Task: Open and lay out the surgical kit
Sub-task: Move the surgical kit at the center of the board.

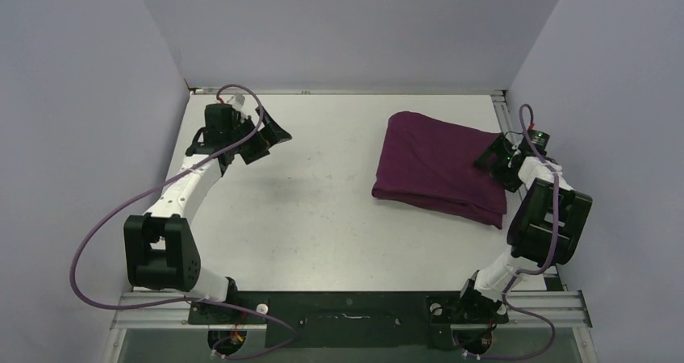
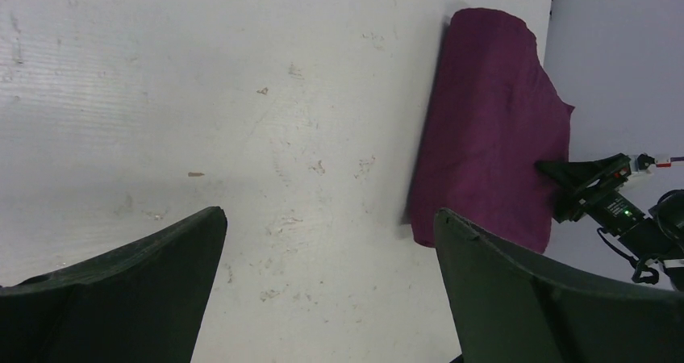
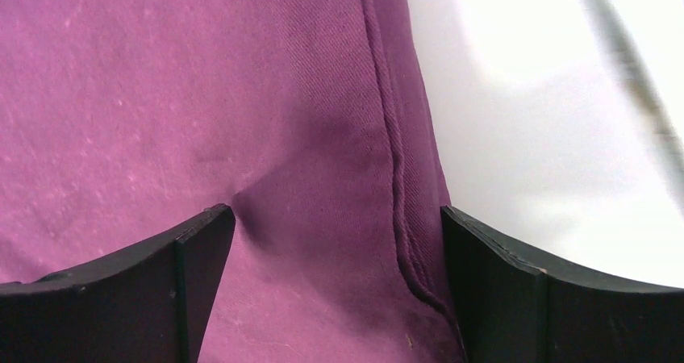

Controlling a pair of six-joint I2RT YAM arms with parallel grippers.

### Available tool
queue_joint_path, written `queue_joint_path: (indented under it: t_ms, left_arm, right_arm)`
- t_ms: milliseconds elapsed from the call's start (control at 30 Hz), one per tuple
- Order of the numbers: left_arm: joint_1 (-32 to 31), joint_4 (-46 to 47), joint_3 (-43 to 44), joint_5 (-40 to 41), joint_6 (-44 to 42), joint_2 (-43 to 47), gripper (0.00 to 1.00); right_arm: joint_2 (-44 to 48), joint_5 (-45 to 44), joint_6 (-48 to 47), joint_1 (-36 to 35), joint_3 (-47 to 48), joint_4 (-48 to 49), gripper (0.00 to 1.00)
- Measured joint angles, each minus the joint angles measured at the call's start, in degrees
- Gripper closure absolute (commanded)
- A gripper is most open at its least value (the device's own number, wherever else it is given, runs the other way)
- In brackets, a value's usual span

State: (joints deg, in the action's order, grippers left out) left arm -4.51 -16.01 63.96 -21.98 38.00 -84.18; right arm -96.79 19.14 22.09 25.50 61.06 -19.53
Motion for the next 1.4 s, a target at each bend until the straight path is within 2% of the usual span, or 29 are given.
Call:
queue_joint_path:
  t_ms: [200,367,500,567,733,867,933,1133,1233,1333,1400]
  left_arm:
    - [-0.52,-0.02,0.0,-2.91,2.4,-2.45,0.01]
    - [-0.79,2.12,-1.25,-5.6,3.45,-3.56,0.01]
    - [-0.81,4.63,-2.29,-7.15,3.89,-5.62,0.0]
    - [-0.81,6.05,-2.38,-7.48,4.42,-7.28,0.05]
    - [-1.07,6.29,-2.23,-3.37,4.98,-10.73,0.05]
    - [-1.14,6.27,-1.53,-2.19,5.14,-13.64,0.05]
    - [-1.29,6.56,-1.09,-2.45,5.2,-14.82,0.05]
    - [-1.84,7.87,-0.02,-4.04,6.36,-17.31,0.07]
    - [-2.29,9.25,0.87,-5.16,7.26,-19.19,0.16]
    - [-3.15,9.88,2.6,-6.19,8.02,-21.66,0.28]
    - [-3.61,9.62,3.82,-6.23,7.91,-23.04,0.36]
  right_arm:
    - [0.17,-0.7,4.72,-10.86,-1.09,2.54,0.16]
    - [-0.5,1.62,8.04,-19.3,-3.26,10.4,0.19]
    - [-6.62,5.68,9.31,-23.54,-1.81,19.06,0.2]
    - [-10.36,6.32,9.25,-25.68,0.24,21.49,0.2]
    - [-16.26,7.74,10.36,-30.53,6.23,25.99,0.18]
    - [-18.21,7.45,12.52,-33.7,8.52,28.04,0.01]
    - [-18.21,6.8,13.14,-34.36,9.07,28.0,0.07]
    - [-17.75,4.11,13.6,-34.69,11.19,25.79,0.08]
    - [-15.56,2.29,13.55,-34.23,11.5,23.32,0.08]
    - [-12.22,0.68,13.35,-33.75,10.99,22.23,0.03]
    - [-10.21,0.02,13.33,-33.73,10.16,22.01,0.07]
